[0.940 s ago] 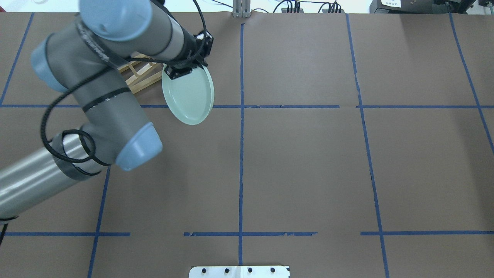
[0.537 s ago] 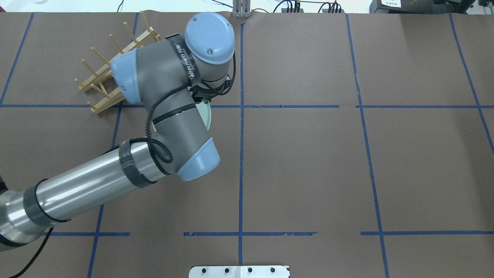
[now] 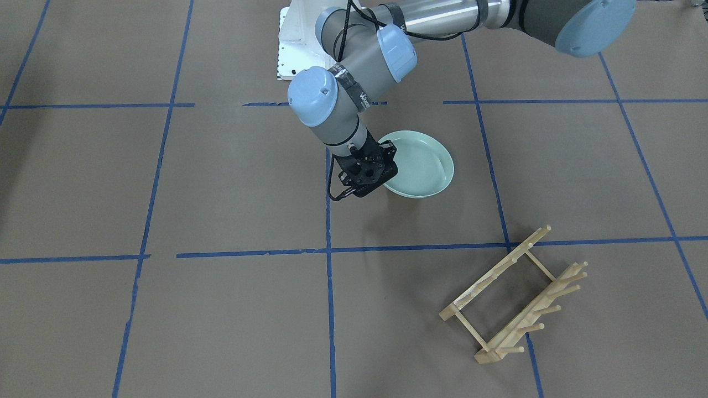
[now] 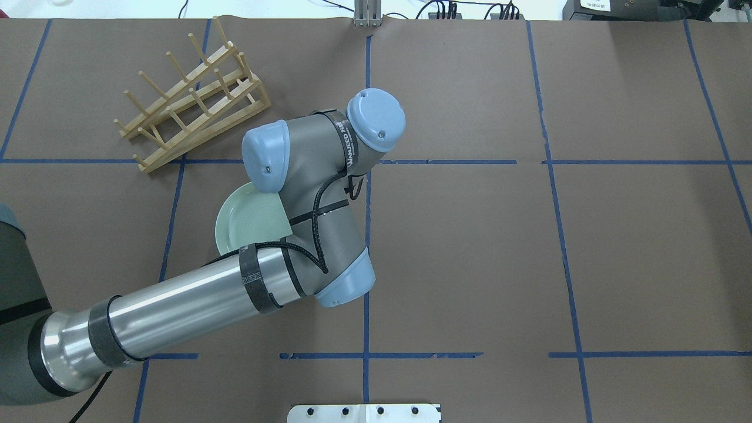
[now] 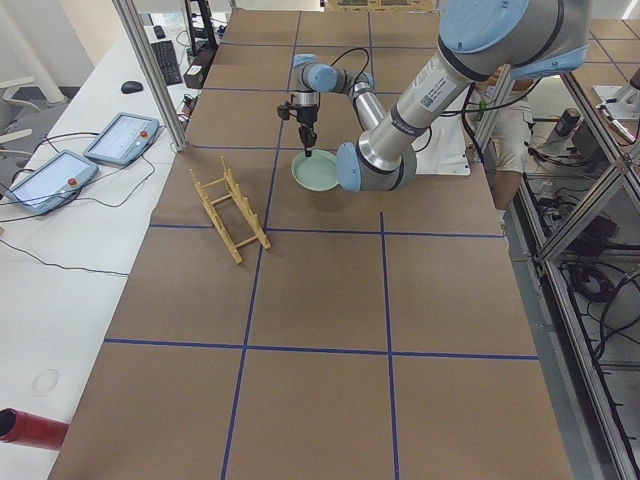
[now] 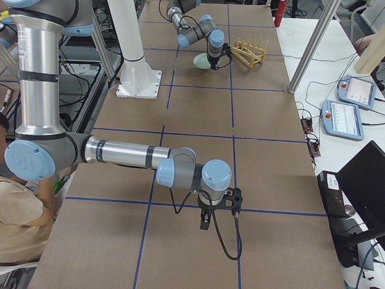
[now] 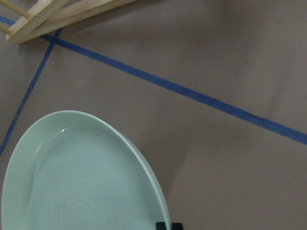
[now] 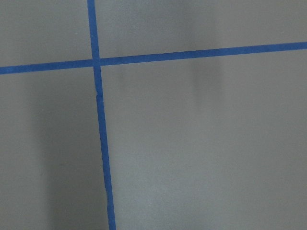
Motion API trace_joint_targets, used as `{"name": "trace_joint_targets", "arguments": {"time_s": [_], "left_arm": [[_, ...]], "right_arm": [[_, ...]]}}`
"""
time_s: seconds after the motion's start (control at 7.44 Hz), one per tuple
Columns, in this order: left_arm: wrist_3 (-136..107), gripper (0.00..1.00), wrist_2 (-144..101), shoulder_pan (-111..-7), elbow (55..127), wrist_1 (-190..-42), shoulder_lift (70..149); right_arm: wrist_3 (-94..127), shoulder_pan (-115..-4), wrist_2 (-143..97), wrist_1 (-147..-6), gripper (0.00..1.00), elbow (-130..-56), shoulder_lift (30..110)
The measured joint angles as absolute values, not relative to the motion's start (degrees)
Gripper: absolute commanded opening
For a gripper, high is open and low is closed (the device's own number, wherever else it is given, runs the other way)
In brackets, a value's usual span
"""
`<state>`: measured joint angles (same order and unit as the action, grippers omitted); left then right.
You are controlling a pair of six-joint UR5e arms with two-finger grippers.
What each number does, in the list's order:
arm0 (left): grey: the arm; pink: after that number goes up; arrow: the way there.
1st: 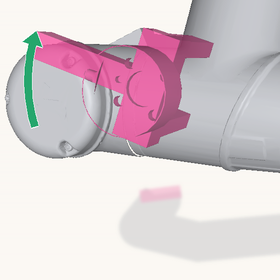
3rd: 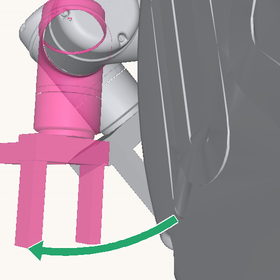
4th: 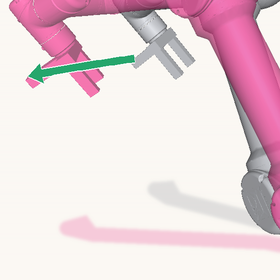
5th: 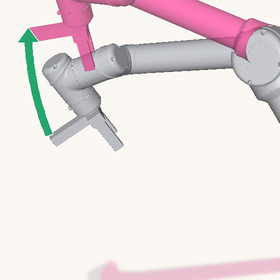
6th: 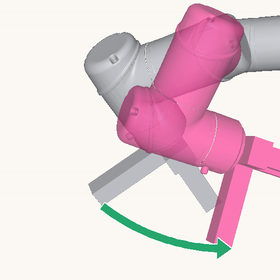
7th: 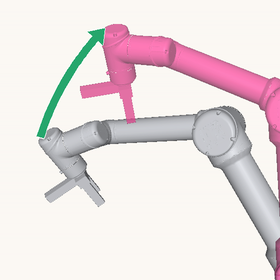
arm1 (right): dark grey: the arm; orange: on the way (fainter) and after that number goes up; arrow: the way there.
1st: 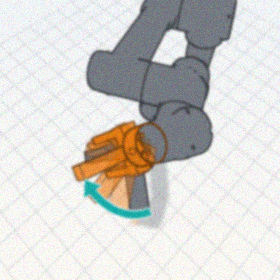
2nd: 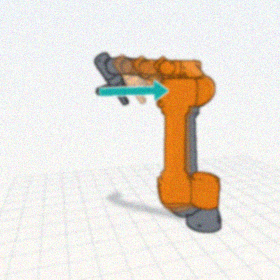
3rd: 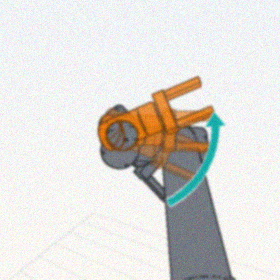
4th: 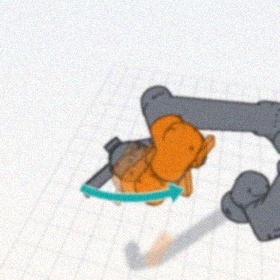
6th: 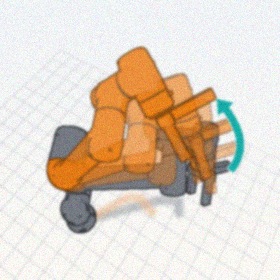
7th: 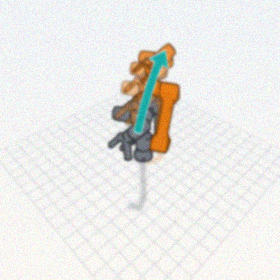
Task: Place plate on table
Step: 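Carry the plate toward the robot and lower it flat onto the table, then open the left gripper and raise it away from the plate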
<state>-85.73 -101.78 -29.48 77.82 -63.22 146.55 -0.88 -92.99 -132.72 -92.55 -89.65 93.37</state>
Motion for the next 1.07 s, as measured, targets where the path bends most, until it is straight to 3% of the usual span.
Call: {"name": "trace_joint_targets", "arguments": {"time_s": [0.13, 0.54, 0.81, 1.07], "left_arm": [[-85.28, 0.99, -102.04, -28.08, 77.83, -63.25, 145.34], [-79.55, 1.00, -101.99, -29.54, 79.64, -63.57, 144.14], [-69.40, 1.00, -102.63, -40.42, 87.99, -65.27, 141.81], [-52.89, 1.00, -108.81, -55.57, 96.63, -74.05, 130.52]], "right_arm": [[-0.88, -92.99, -132.72, -92.55, 1.00, -89.65, 93.36], [-0.88, -92.99, -132.71, -92.55, 1.00, -89.65, 93.40], [-0.88, -92.99, -132.71, -92.55, 1.00, -89.65, 93.36], [-0.88, -92.99, -132.71, -92.55, 1.00, -89.65, 93.34]]}}
